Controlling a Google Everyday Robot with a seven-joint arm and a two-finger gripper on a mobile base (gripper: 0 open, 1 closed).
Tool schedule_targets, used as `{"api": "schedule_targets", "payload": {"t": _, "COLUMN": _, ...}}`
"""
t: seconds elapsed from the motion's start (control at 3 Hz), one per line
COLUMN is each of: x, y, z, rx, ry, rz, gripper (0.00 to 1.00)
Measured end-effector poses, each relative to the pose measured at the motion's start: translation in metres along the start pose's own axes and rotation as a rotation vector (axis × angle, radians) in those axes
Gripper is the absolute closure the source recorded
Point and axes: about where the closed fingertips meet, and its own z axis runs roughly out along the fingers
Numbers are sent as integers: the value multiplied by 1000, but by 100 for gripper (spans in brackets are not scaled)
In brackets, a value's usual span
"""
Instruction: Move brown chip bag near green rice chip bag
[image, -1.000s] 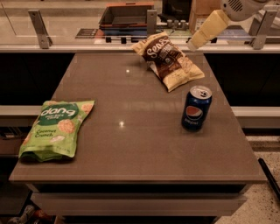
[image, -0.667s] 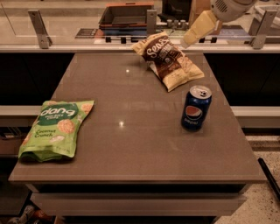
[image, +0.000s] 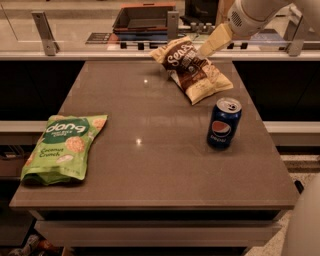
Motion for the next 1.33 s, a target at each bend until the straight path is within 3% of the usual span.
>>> {"api": "schedule_targets", "payload": {"t": 0.33, "x": 0, "y": 0, "z": 0, "rx": 0, "ry": 0, "rz": 0, "gripper": 0}}
{"api": "schedule_targets", "payload": {"t": 0.67, "x": 1, "y": 7, "z": 15, "rx": -38, "ry": 20, "rz": -4, "gripper": 0}}
{"api": "schedule_targets", "payload": {"t": 1.33, "x": 3, "y": 44, "z": 78, "rx": -160, "ry": 106, "rz": -17, "gripper": 0}}
